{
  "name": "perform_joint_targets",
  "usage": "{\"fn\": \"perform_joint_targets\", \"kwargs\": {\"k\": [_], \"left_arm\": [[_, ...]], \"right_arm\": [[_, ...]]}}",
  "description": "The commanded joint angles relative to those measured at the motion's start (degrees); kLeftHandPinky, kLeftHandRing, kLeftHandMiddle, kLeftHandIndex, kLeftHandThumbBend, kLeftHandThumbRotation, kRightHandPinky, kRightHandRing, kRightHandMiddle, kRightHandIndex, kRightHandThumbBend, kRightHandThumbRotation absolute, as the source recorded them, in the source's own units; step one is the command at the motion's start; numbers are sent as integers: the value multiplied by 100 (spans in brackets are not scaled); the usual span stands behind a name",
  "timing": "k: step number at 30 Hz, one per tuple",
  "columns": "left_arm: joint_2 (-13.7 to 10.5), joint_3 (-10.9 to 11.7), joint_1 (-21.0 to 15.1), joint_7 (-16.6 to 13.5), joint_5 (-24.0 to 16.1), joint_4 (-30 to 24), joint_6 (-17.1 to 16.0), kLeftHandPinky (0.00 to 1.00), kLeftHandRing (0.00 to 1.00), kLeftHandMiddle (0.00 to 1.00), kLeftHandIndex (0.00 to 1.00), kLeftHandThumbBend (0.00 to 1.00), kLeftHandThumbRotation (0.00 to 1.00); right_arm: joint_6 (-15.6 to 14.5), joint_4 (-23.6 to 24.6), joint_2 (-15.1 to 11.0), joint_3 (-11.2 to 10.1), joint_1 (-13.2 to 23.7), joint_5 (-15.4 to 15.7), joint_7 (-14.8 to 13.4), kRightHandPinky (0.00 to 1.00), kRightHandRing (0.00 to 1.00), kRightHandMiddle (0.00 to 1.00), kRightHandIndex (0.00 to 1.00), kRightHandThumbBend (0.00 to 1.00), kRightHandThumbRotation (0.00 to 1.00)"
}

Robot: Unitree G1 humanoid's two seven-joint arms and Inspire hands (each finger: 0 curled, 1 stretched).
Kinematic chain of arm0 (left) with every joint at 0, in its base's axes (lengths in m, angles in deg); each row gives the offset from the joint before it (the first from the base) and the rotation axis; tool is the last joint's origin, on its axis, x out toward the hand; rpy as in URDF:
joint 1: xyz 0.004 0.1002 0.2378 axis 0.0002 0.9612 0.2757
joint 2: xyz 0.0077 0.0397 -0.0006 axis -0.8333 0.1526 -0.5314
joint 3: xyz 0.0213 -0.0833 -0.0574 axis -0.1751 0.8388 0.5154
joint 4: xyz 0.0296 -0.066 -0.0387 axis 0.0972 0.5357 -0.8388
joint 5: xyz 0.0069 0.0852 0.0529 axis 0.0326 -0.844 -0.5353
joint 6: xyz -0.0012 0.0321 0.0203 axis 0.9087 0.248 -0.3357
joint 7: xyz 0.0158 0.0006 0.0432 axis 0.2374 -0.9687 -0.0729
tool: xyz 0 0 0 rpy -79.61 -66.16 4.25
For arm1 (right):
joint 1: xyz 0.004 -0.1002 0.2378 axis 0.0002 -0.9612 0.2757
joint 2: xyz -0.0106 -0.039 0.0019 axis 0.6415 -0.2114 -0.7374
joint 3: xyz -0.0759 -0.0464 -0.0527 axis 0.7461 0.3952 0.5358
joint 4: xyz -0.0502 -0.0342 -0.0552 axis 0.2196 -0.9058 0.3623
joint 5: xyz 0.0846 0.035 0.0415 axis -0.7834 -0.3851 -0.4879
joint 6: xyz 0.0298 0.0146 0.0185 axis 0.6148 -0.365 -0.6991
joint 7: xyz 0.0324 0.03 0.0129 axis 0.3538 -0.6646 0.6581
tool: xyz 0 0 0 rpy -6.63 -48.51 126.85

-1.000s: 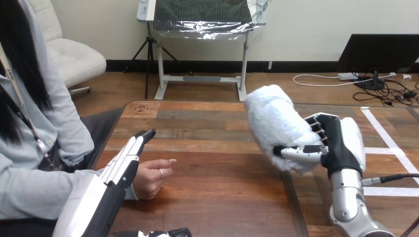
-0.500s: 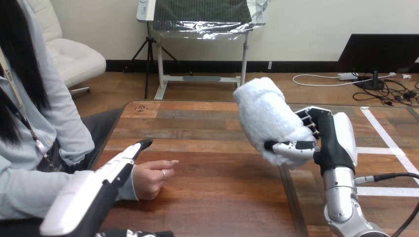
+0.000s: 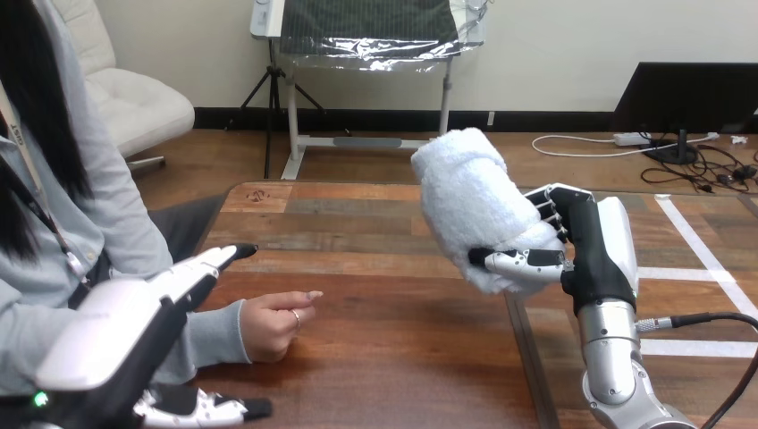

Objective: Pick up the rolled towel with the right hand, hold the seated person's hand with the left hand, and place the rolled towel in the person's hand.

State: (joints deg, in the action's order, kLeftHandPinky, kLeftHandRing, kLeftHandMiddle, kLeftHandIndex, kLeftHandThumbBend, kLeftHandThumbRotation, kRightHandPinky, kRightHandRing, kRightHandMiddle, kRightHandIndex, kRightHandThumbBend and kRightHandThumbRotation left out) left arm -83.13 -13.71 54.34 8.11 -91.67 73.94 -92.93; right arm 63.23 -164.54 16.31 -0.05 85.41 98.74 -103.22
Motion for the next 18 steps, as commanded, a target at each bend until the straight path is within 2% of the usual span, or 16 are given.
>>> {"fn": "perform_joint_targets", "kwargs": {"k": [1,7,14,18], "left_arm": [[-428,99,-580,79,-4,-142,89,78,87,89,88,100,26],[-732,74,-841,177,32,7,184,78,86,87,85,100,24],[-995,4,-1152,254,16,245,266,77,85,85,83,100,23],[-1137,-77,-1376,357,-30,396,388,77,85,85,82,100,22]], "right_arm": [[334,432,20,-42,207,-84,-151,27,32,40,44,84,0],[541,474,48,-101,160,-164,-93,25,30,38,44,84,0],[737,510,34,-74,122,-146,-155,24,29,37,44,84,0],[881,536,56,-127,89,-241,-40,23,29,37,44,83,0]]}}
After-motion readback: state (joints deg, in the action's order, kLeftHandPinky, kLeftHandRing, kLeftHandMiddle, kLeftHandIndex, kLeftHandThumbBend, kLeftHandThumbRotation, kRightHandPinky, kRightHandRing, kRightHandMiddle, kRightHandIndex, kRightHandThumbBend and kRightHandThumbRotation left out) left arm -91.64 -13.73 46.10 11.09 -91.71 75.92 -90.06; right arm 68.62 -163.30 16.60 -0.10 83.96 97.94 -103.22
